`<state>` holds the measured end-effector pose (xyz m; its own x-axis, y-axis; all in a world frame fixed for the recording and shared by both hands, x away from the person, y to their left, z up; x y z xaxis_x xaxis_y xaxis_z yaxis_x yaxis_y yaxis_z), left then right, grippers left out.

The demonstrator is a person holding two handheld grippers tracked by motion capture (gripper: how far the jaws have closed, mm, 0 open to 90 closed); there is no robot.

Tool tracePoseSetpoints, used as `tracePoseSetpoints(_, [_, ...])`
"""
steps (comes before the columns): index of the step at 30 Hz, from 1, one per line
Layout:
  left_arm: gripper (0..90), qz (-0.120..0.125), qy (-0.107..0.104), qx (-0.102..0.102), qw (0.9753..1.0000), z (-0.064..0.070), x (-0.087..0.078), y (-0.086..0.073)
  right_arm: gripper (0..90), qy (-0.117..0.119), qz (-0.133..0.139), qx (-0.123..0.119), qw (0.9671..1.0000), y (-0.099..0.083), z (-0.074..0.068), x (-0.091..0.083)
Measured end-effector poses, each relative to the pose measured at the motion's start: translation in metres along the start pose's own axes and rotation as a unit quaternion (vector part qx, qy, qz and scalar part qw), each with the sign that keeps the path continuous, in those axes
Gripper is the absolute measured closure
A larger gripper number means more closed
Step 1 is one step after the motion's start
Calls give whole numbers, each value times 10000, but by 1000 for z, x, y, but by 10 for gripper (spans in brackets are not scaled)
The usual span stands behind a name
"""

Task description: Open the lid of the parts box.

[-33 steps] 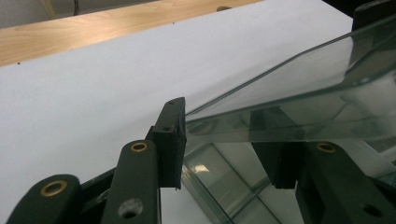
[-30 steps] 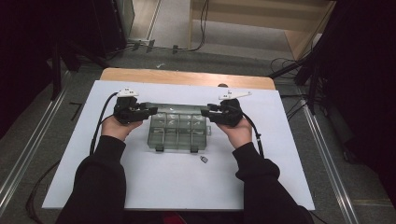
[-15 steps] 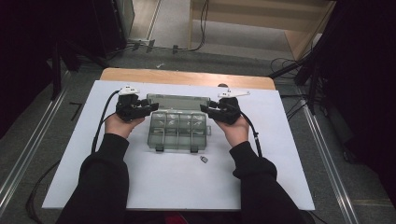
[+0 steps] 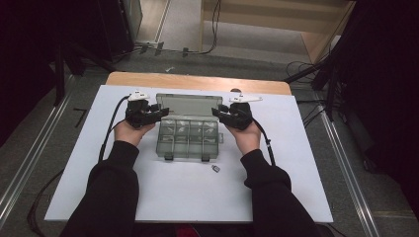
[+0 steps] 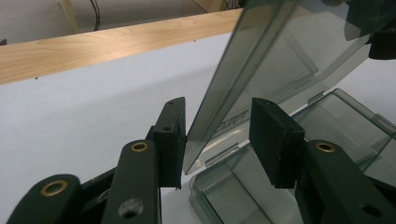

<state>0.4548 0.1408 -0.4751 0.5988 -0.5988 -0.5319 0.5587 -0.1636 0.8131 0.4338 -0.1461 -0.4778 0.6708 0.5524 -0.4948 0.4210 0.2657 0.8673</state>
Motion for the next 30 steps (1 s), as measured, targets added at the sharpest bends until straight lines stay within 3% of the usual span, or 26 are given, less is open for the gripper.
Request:
tracePoseSetpoints(8, [570,69,92,-20,9999,-1,4,0,638,-71,105,77,9999,-2,2,5])
tracePoseSetpoints(13, [592,107,176,-63,9998,-2,8,-2,649,-91,46,97,9999,-6,5,10])
tracePoseSetpoints(18, [614,149,327,33,9993,0,9,-2,657,-92,38,141,9999,-8,6,13])
tracePoseSetpoints(30, [611,214,405,30,9989,-3,17,-5,672,-174,-58,207,9996,-15,9,24])
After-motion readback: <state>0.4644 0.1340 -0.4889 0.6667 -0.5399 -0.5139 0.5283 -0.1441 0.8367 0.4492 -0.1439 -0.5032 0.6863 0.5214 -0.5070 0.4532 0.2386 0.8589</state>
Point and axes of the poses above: each handheld gripper's, and its own axes: x roughly forward along the jaws, y roughly out of its top, z roughly to its right, the point moved 4 cm from there along x, roughly forward along the jaws, and after that the axes turned 6 degrees about -x, right-handed, at the moved point
